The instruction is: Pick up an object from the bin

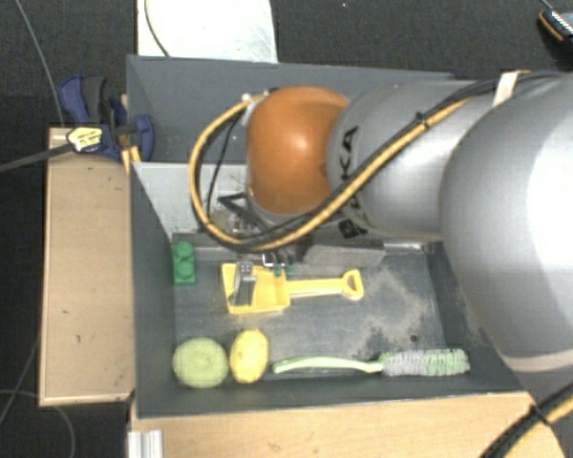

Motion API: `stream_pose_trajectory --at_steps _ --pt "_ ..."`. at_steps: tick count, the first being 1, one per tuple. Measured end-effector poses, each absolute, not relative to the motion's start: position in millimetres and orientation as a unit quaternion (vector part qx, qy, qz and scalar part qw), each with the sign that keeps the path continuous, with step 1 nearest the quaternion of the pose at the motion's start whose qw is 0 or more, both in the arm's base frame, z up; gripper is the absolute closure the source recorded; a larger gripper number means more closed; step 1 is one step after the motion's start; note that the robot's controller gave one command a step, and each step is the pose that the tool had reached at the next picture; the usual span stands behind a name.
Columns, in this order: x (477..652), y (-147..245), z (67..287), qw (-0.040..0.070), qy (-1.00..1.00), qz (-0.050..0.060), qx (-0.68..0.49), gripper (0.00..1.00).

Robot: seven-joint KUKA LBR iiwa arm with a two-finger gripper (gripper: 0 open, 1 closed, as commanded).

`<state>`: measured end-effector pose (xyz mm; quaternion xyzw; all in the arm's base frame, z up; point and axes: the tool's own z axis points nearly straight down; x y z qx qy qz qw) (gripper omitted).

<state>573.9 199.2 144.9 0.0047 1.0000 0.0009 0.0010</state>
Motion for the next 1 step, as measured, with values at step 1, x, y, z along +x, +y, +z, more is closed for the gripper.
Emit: stream_pose_trajectory --at_steps 1 --pt "573.9 199.2 144.9 0.001 1.0 0.001 0.005 0.0"
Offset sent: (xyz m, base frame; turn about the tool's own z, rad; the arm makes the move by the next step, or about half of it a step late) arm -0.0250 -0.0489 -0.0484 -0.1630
